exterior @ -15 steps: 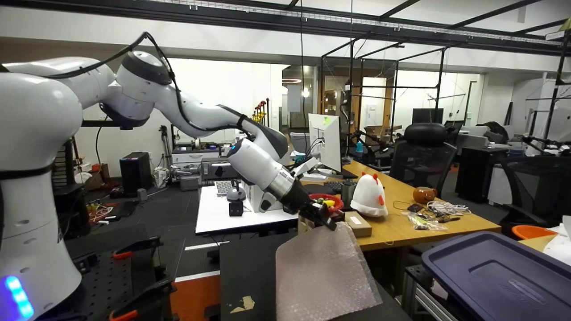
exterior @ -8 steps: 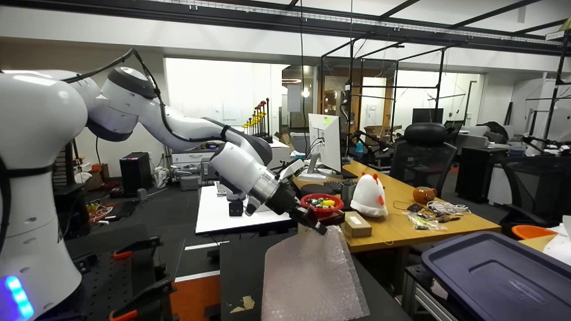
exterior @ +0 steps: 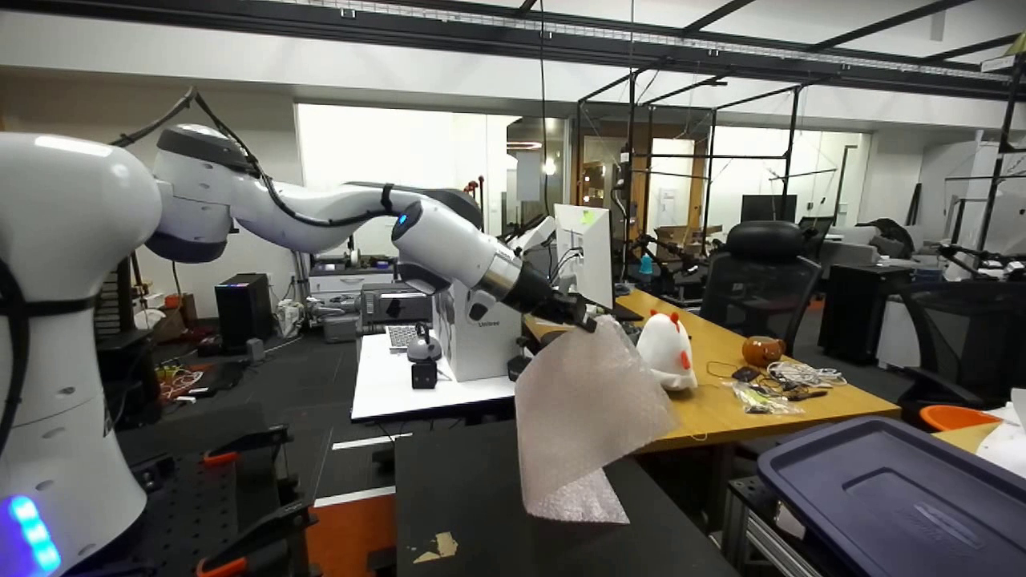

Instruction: Unfold the pink plastic

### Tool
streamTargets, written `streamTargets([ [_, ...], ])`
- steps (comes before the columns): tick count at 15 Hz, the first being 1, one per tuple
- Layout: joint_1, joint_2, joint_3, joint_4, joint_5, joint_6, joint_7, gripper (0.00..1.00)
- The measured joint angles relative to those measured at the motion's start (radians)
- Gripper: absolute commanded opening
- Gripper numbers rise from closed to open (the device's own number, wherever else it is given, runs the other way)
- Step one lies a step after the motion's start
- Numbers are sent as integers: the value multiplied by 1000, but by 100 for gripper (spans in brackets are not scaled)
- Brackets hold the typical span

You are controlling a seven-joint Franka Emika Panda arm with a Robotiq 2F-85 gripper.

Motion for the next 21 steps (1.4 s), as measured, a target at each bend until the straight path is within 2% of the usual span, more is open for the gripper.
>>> streamTargets([
  [3,-8,-16,-92,-40,-1,-182,-54,0],
  [6,-55,-126,-96,-87,-1,-278,-241,0],
  [9,-130,-229,-68,-145,-2,-403,-437,0],
  [12,-230,-337,-13,-175,-4,-490,-621,0],
  [16,-384,-501,110,-177,-12,-500,-827,0],
  [19,-489,-621,203,-178,-32,-446,-911,0],
  [21,-559,-706,270,-178,-29,-349,-946,0],
])
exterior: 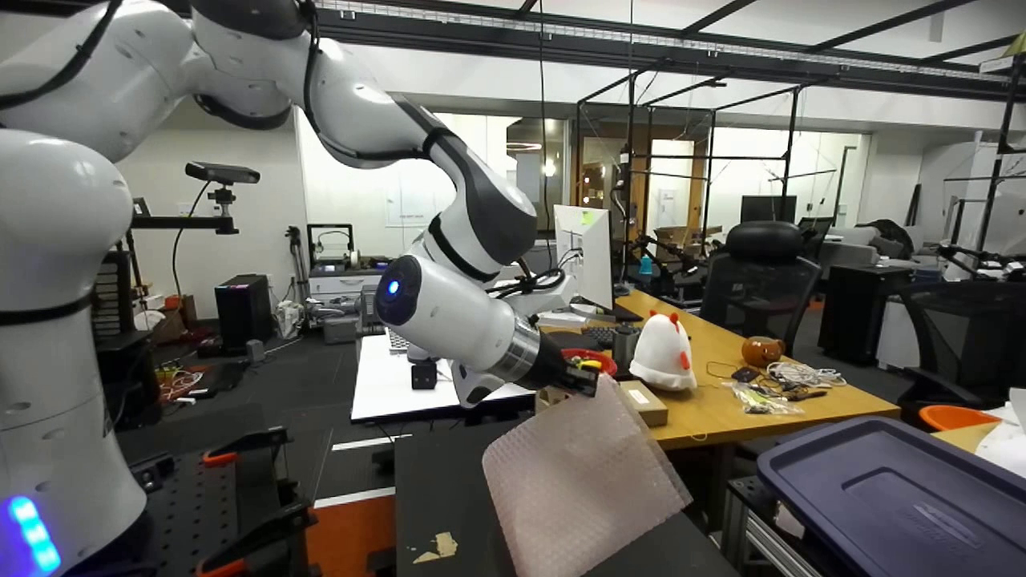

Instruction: Unfold the pink plastic

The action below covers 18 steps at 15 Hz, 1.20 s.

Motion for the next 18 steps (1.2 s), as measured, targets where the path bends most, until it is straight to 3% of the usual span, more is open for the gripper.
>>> streamTargets([
  [4,-176,-172,160,-2,38,203,-121,0],
  [5,-203,-201,163,-7,37,217,-127,0],
  [12,-207,-239,8,-57,35,217,-17,0],
  [17,-175,-239,1,-63,35,183,-6,0],
  [18,-194,-252,41,-56,35,180,-37,0],
])
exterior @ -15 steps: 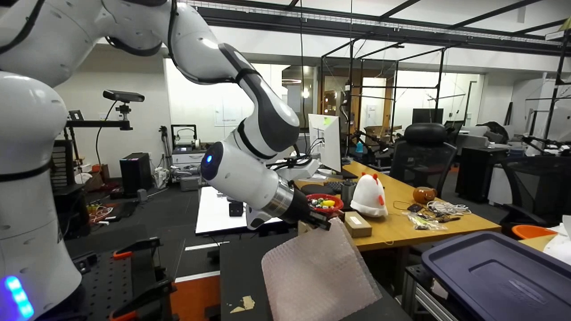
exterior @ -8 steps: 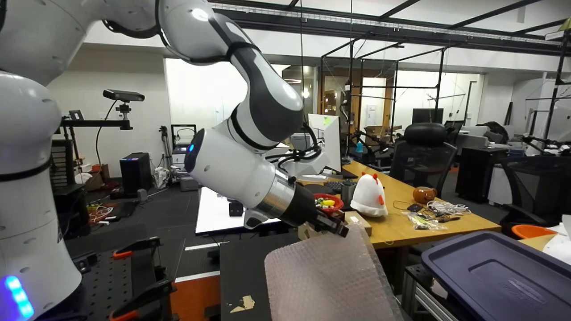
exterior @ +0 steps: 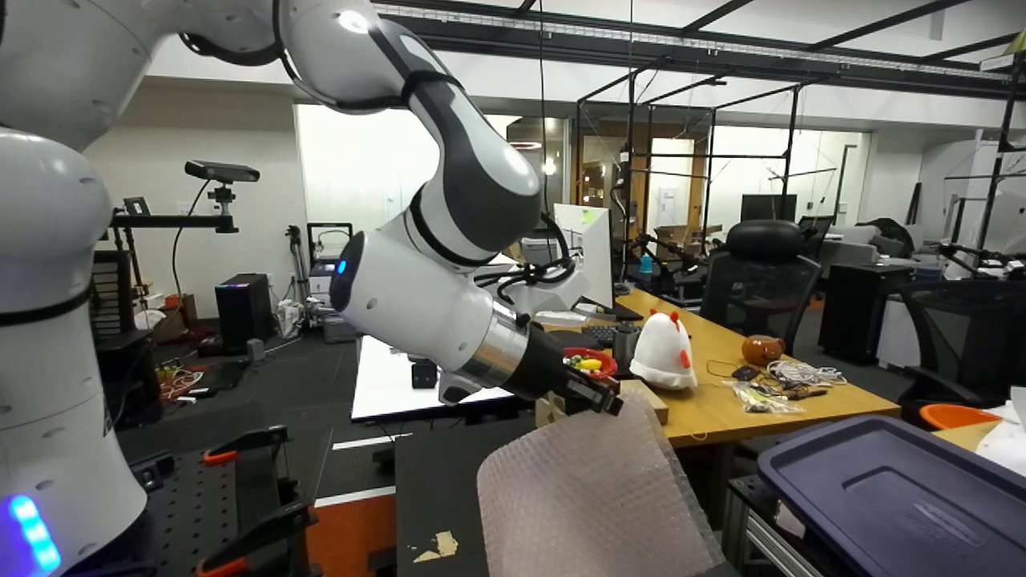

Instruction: Unfold the pink plastic

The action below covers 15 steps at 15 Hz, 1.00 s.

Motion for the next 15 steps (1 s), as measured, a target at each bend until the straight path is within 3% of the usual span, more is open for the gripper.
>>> streamTargets([
  [3,-186,-89,246,39,-34,-5,-130,0],
  [8,-544,-159,602,115,-239,-29,-156,0],
  [11,-658,-162,711,141,-284,-32,-156,0],
  [15,-737,-162,772,138,-265,-32,-148,0],
])
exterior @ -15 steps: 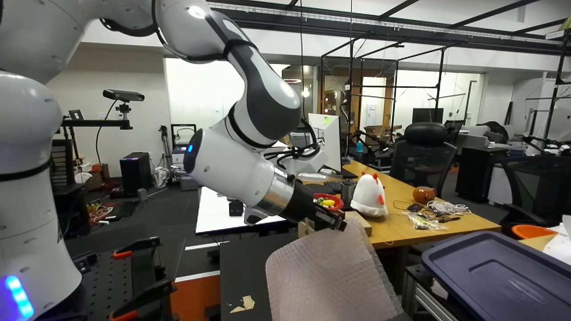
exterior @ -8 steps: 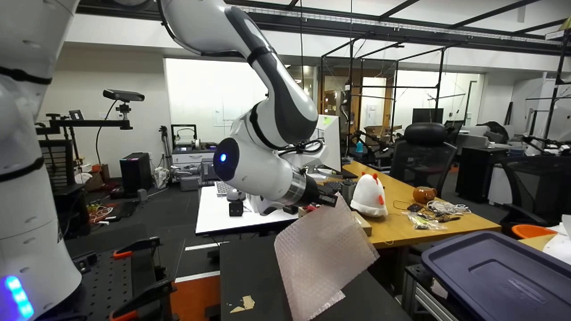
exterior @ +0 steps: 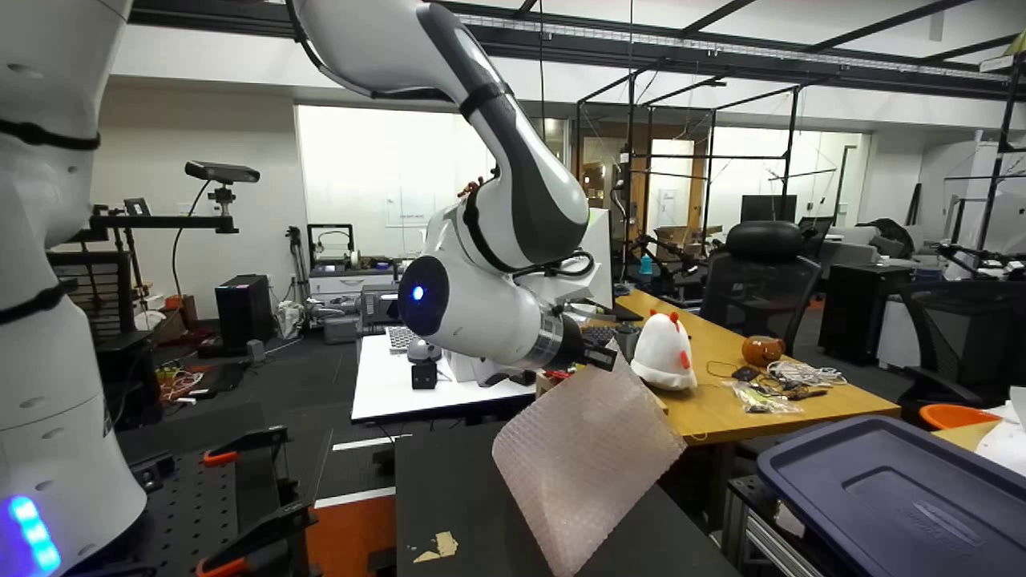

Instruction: Unfold the pink plastic

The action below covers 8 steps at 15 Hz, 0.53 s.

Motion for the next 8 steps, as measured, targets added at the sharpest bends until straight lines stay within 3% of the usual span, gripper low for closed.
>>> streamTargets([
  [8,-73,0,11,-68,248,1,-13,0],
])
